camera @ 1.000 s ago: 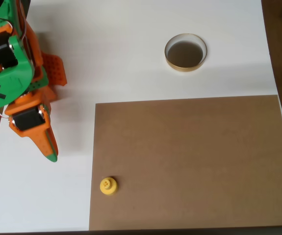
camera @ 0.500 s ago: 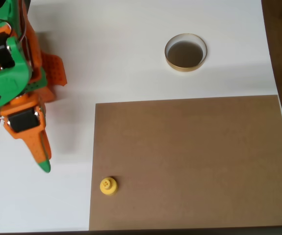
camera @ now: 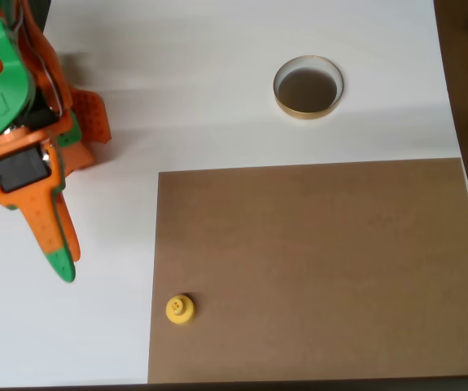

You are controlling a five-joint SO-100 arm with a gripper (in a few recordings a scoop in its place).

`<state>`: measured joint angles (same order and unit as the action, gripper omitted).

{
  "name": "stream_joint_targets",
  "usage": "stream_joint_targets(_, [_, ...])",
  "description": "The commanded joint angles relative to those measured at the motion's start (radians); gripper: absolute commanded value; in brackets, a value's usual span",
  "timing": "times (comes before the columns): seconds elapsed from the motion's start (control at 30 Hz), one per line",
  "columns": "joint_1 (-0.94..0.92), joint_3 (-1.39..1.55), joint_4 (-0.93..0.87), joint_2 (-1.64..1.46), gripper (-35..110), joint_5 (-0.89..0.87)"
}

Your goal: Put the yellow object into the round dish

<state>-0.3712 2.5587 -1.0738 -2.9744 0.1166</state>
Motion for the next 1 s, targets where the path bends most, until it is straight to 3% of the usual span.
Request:
stream_joint_targets(0.0, [0.009, -0.152, 0.014, 0.14, 27, -0.014])
stream_joint_targets(0.97, [0.213, -0.626, -0.175, 0.919, 26, -0.091])
